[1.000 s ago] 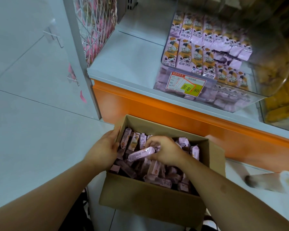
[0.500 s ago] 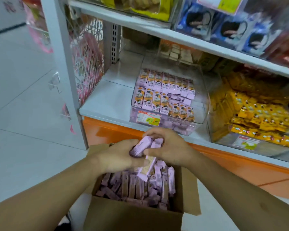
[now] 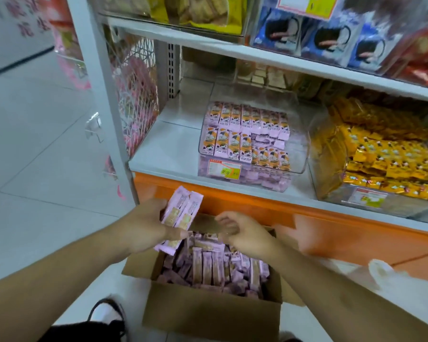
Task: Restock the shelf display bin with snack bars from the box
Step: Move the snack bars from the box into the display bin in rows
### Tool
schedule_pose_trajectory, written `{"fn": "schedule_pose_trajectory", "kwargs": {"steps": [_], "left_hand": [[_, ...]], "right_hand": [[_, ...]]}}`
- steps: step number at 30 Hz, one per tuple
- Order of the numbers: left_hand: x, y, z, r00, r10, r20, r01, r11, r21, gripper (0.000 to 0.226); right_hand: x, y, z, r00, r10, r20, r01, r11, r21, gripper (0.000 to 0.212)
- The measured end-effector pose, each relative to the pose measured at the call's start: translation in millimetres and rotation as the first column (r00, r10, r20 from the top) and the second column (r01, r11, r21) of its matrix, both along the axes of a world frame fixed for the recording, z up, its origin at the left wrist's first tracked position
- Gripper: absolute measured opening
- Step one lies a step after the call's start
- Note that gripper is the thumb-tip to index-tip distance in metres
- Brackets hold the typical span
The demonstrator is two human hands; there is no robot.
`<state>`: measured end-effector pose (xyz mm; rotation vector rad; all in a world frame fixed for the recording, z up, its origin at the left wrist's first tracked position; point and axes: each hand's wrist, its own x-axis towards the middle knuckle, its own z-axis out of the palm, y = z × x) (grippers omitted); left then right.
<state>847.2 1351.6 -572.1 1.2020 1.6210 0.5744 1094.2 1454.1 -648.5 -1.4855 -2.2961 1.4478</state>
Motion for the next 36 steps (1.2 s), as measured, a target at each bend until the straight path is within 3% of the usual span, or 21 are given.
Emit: {"fn": "schedule_pose_trajectory", "kwargs": {"steps": [6, 10, 14, 18, 25, 28, 33, 36], "left_hand": [[1, 16, -34, 0.998, 0.034, 0.048, -0.031, 0.998, -0.063, 0.031], [-9, 25, -39, 0.983, 0.125, 0.132, -0.113, 0.989, -0.090, 0.037], [-14, 29, -39, 0.971, 0.179, 0.161, -0.161, 0.980, -0.118, 0.032], [-12, 29, -33, 0.971, 0.172, 0.167, -0.151, 0.980, -0.129, 0.032], [-6, 32, -11, 0.964, 0.200, 0.174, -0.176, 0.973, -0.146, 0.017], [-2, 34, 7, 0.969, 0.200, 0.143, -0.184, 0.976, -0.118, 0.017], [9, 33, 55, 0.972, 0.197, 0.129, -0.202, 0.979, 0.023, 0.019], [15, 24, 88, 0.937, 0.231, 0.262, -0.253, 0.966, 0.053, 0.019]], "right_hand": [[-15, 14, -120, 0.975, 0.148, 0.163, -0.140, 0.988, -0.061, 0.070], [-39, 12, -171, 0.937, 0.250, 0.243, -0.283, 0.953, 0.111, 0.081], [-56, 6, -197, 0.884, 0.238, 0.402, -0.322, 0.934, 0.156, 0.068], [-59, 5, -196, 0.917, 0.204, 0.344, -0.281, 0.940, 0.192, 0.044], [-36, 13, -103, 0.990, 0.117, 0.084, -0.125, 0.987, 0.096, 0.032], [-29, 14, -33, 0.986, 0.168, 0.006, -0.168, 0.984, 0.065, 0.032], [-10, 2, 100, 0.976, 0.175, -0.126, -0.159, 0.979, 0.131, 0.032], [9, -18, 157, 0.950, 0.139, -0.280, -0.088, 0.978, 0.189, 0.034]]}}
